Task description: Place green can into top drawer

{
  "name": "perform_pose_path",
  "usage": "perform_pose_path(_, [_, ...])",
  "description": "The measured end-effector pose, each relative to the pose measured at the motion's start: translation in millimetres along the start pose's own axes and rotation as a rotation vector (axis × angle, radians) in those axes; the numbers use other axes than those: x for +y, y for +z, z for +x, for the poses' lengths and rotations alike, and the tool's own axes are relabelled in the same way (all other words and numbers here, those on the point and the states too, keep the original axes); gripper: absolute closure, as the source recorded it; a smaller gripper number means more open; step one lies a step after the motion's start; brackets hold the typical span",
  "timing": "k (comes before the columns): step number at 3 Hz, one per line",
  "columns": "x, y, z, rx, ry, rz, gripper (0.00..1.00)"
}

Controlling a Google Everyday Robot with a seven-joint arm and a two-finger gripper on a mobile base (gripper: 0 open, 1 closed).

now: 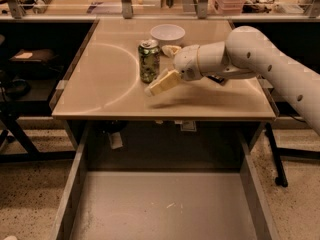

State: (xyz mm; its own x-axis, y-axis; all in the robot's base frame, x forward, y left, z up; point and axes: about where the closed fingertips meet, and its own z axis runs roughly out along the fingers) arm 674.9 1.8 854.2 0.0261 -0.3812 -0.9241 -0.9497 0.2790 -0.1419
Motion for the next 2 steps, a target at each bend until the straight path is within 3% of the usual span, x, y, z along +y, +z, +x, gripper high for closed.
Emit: perform_pose_path(2, [-9.8, 11.7, -11.4, -0.041, 0.015, -0.007, 0.00])
